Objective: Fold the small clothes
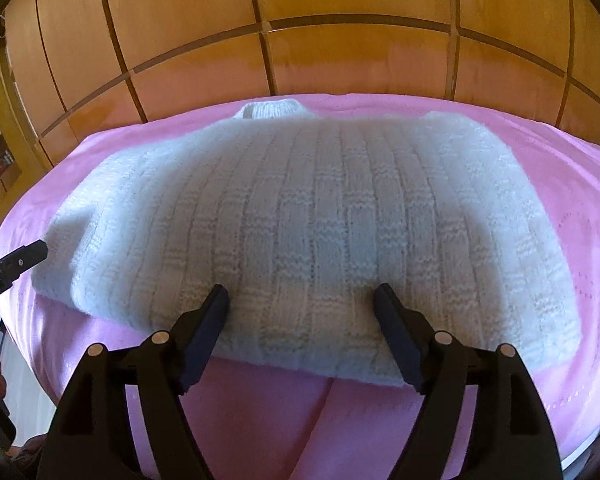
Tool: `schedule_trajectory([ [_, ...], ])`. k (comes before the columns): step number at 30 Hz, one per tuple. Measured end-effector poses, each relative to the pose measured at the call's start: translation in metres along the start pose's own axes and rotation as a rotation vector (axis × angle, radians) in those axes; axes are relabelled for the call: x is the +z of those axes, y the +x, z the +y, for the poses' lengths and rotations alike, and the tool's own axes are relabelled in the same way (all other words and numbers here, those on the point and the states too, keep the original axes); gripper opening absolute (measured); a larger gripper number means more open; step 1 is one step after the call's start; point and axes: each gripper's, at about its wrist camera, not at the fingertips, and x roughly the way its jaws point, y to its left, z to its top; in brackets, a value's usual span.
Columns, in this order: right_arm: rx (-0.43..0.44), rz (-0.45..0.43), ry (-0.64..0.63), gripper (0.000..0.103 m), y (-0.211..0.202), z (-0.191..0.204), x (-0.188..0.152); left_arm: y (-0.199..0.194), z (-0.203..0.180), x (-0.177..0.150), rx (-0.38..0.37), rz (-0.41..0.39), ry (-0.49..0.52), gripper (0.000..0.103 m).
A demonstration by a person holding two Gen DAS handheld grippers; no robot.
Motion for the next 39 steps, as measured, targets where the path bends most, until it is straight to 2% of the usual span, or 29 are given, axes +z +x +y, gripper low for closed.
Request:
schedule_trajectory([
  [5,0.000,-0.010,0.006,0.077,-0.001,0.000,-0.003,0.006,0.013,0.000,0.033,0.017,-0.016,0.066],
  [8,0.003,-0.014,0.007,0.078,0.000,0.000,-0.003,0.023,0.018,-0.001,0.074,0.056,-0.012,0.066],
  [11,0.005,-0.019,0.007,0.078,0.001,0.000,-0.005,0.046,0.029,-0.006,0.059,0.123,-0.052,0.066],
  [14,0.007,-0.019,0.008,0.078,0.000,0.000,-0.004,0.044,0.033,-0.002,0.051,0.116,-0.067,0.066],
  [16,0.009,-0.021,0.009,0.078,0.000,-0.001,-0.004,0.037,0.047,0.003,-0.023,0.112,-0.145,0.066],
  [18,0.009,-0.023,0.010,0.078,0.000,0.000,-0.005,0.029,0.057,0.010,-0.059,0.083,-0.183,0.066],
  [21,0.008,-0.029,0.013,0.078,-0.001,0.001,-0.006,0.021,0.068,0.024,-0.115,0.046,-0.211,0.066],
  [24,0.008,-0.031,0.015,0.078,-0.002,0.001,-0.006,0.025,0.071,0.037,-0.172,0.050,-0.244,0.066],
  [26,0.008,-0.031,0.014,0.079,-0.003,0.002,-0.007,0.032,0.069,0.048,-0.189,0.054,-0.251,0.060],
  [35,0.005,-0.032,0.013,0.079,-0.003,0.003,-0.007,0.067,0.029,0.086,-0.162,0.062,-0.172,0.060],
  [38,0.004,-0.035,0.012,0.080,-0.003,0.004,-0.008,0.104,0.012,0.084,-0.050,0.146,-0.099,0.060],
  [39,0.003,-0.036,0.012,0.080,-0.003,0.005,-0.009,0.117,0.012,0.081,-0.039,0.169,-0.100,0.061],
])
